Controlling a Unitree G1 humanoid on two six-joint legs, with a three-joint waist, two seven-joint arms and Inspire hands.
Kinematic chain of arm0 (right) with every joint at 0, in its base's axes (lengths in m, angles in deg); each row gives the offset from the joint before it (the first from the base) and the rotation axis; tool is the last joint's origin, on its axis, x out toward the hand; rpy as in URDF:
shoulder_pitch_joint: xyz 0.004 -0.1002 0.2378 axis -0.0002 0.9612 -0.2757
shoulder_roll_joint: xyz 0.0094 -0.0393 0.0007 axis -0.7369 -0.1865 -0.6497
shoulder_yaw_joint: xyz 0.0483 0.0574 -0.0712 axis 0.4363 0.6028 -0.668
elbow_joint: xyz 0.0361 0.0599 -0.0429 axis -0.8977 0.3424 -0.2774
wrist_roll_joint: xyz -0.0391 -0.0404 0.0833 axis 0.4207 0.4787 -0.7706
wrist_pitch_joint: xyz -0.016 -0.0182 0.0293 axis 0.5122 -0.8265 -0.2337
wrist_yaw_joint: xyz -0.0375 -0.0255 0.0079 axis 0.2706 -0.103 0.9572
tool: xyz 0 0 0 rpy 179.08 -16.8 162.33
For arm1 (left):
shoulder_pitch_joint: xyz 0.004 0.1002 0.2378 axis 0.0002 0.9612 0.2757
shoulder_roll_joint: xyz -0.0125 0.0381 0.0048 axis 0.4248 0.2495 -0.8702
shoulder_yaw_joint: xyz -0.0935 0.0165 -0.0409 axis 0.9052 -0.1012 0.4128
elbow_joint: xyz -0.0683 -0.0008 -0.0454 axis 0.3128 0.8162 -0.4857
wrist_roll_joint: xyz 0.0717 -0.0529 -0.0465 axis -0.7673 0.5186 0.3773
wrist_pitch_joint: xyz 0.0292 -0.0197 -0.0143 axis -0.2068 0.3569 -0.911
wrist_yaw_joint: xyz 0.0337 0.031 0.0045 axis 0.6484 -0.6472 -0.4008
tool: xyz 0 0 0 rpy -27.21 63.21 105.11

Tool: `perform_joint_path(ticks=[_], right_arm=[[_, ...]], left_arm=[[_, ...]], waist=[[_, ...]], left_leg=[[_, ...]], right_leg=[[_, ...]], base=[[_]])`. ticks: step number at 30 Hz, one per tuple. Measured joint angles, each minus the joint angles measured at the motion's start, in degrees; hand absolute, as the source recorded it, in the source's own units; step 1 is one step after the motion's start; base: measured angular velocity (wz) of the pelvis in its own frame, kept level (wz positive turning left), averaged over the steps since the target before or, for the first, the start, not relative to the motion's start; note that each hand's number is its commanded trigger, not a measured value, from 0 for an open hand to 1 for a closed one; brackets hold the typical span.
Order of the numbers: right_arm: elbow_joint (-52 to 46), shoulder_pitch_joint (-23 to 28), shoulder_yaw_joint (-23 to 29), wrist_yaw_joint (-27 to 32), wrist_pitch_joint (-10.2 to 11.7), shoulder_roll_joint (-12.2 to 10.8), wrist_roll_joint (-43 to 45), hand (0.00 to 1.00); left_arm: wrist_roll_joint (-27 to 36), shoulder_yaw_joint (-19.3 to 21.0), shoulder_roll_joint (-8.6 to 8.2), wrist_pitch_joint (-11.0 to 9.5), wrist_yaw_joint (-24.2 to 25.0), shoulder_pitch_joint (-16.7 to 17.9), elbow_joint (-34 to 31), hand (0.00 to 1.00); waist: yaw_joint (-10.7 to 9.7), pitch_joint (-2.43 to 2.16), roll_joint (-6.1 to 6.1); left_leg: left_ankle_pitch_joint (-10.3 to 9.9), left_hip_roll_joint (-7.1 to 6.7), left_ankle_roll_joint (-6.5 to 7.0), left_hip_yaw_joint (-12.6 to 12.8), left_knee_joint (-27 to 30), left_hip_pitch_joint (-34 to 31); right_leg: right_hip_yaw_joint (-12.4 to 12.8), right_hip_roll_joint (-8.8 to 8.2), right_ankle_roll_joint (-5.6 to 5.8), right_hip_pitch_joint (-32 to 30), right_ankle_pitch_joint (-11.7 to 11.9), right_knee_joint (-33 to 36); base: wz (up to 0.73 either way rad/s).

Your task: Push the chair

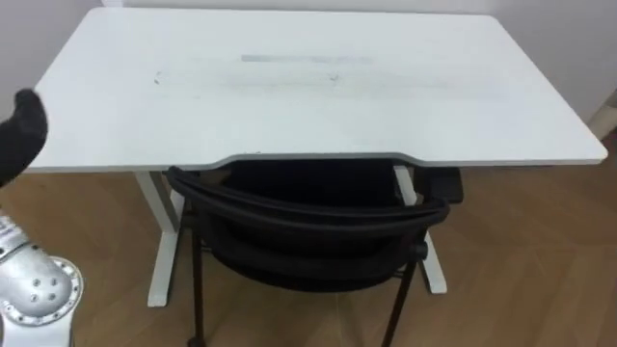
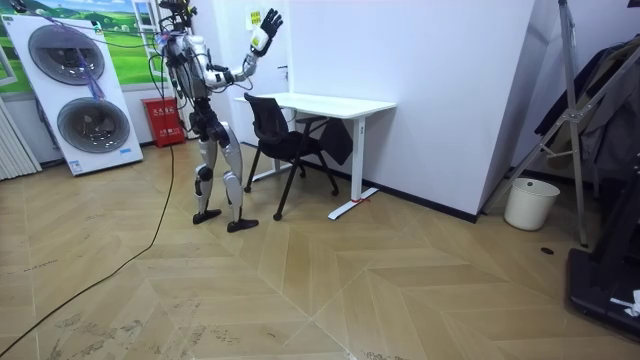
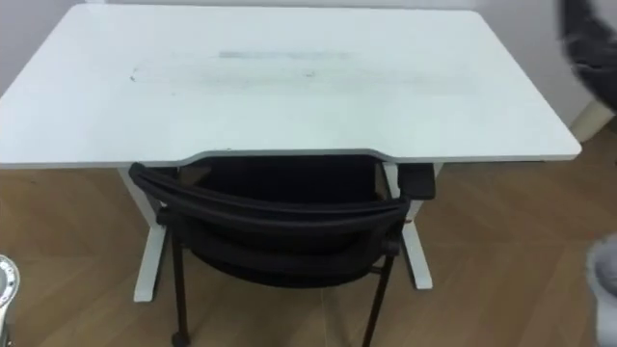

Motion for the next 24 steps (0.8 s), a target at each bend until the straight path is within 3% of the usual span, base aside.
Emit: perform_joint_path(ticks=[4,7,8,10,11,14,16,21,24], right_arm=[[3.6,5.6,1.3,2.1,-1.3,-4.7,-15.1,0.0],[9.4,9.3,1.9,3.1,-3.7,-7.3,-26.5,0.0],[12.0,10.6,1.7,2.9,-3.9,-8.7,-29.5,0.0],[16.4,12.3,1.0,1.7,-4.7,-10.4,-35.4,0.0],[20.3,13.7,-0.5,0.3,-5.0,-10.8,-40.0,0.0],[30.3,14.5,-2.4,-3.3,-5.8,-11.3,-49.1,0.0],[42.3,14.7,-3.1,-7.9,-6.3,-12.4,-55.1,0.0],[61.9,14.8,-5.7,-18.4,-8.7,-13.1,-56.6,0.0],[69.2,14.2,-9.7,-23.3,-10.1,-13.1,-50.1,0.0]], left_arm=[[9.2,0.1,-0.02,0.2,-1.5,3.9,2.8,0.0],[13.5,-0.2,-0.14,1.2,-1.5,5.2,7.5,0.0],[14.5,-1.0,-0.41,1.7,-1.4,6.2,9.7,0.0],[17.4,-3.5,-0.93,2.4,-1.1,7.6,13.2,0.0],[19.5,-4.9,-1.31,2.4,-0.7,8.8,16.2,0.0],[23.2,-6.8,-2.22,2.5,1.2,10.6,23.5,0.0],[24.6,-8.5,-2.48,2.7,4.9,12.1,33.0,0.0],[25.2,-10.1,-2.7,4.0,14.7,15.1,49.6,0.0],[24.5,-10.3,-3.54,6.2,19.0,15.6,58.4,0.0]], waist=[[-1.4,0.33,0.43],[-1.4,0.3,0.39],[-1.4,0.41,0.94],[-1.2,0.22,1.19],[-1.4,0.02,1.76],[-1.8,-0.28,1.95],[-2.3,-0.43,2.04],[-2.9,-0.5,2.24],[-2.8,-0.52,2.3]], left_leg=[[-0.6,-0.08,0.17,0.1,-0.3,-0.1],[-0.7,-0.08,0.17,0.5,-0.3,-0.3],[-0.8,-0.07,0.2,0.5,-0.3,-0.3],[-1.1,-0.11,0.3,1.0,-0.3,-0.4],[-1.3,-0.11,0.32,1.3,-0.3,-0.4],[-1.6,-0.11,0.38,1.3,-0.3,-0.2],[-1.9,-0.09,0.37,1.2,0.0,0.3],[-2.8,-0.21,0.52,1.1,0.1,0.8],[-3.0,-0.32,0.7,1.3,0.2,0.8]], right_leg=[[0.3,-0.02,0.26,-0.4,-0.2,0.5],[0.8,0.0,0.17,-1.1,-0.2,0.9],[0.9,0.02,0.11,-1.1,-0.1,0.9],[1.3,0.05,0.16,-1.4,-0.2,0.9],[1.6,0.14,0.14,-1.5,-0.2,0.9],[1.8,0.12,0.13,-1.5,-0.4,1.4],[1.7,0.01,0.29,-1.0,-1.0,1.8],[1.5,-0.32,0.98,-0.9,-2.5,3.2],[1.9,-0.33,0.82,-0.9,-2.3,3.0]], base=[[-0.03],[-0.05],[-0.07],[-0.1],[-0.12],[-0.02],[0.05],[0.02],[-0.01]])
